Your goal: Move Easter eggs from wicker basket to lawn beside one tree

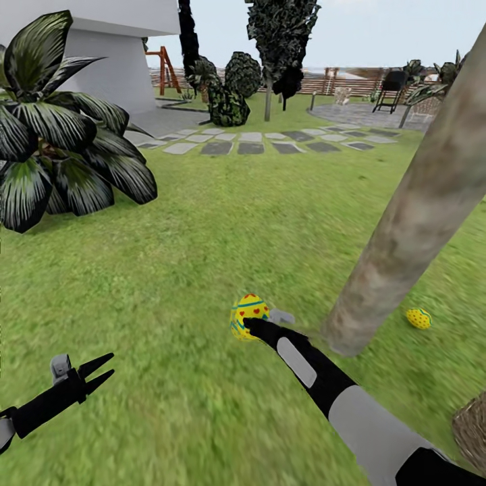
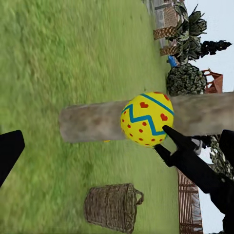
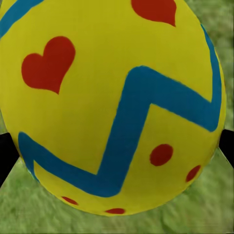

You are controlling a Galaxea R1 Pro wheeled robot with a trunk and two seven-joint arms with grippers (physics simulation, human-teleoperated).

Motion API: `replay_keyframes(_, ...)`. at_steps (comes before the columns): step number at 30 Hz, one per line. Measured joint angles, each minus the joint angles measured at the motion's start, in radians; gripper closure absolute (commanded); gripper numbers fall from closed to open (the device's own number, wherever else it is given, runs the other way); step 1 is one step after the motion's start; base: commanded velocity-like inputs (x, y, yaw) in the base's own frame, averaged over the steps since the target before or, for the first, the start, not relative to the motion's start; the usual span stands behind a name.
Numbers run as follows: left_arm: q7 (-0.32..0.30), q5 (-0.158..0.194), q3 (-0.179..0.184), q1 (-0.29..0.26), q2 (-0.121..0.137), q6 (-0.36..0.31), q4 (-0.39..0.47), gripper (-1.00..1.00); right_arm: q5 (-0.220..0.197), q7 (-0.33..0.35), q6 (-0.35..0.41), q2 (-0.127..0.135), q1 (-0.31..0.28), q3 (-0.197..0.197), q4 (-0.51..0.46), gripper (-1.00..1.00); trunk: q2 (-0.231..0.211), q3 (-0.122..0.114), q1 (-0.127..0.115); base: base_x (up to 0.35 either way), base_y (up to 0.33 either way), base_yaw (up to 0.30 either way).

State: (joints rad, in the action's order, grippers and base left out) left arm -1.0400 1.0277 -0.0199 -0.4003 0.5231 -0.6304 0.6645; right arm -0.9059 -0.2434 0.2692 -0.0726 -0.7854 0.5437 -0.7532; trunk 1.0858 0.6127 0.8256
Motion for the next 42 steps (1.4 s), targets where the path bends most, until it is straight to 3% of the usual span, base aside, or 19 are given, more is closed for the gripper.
replay_keyframes(2,-0.001,0.000,0.000,0.000,0.000,0.000,0.000,-1.00,0.000,-0.104,-0.027,-0.033,0.000,0.002,0.000,1.00,0.000,0.003,0.000,0.138,0.171,0.003)
replay_keyframes(3,-0.001,0.000,0.000,0.000,0.000,0.000,0.001,-1.00,0.000,-0.112,-0.029,-0.036,0.000,0.003,0.000,1.00,0.000,0.005,0.000,0.166,0.187,0.001)
replay_keyframes(19,0.000,0.000,0.000,0.000,0.000,0.000,0.001,-1.00,0.000,-0.118,-0.059,-0.038,0.000,0.004,-0.001,1.00,0.000,0.009,0.000,0.247,0.183,-0.143)
replay_keyframes(42,0.003,0.000,0.000,0.000,0.000,0.002,0.001,-1.00,0.000,-0.117,-0.062,-0.038,0.000,0.004,-0.001,1.00,0.000,0.038,0.000,0.280,0.094,0.053)
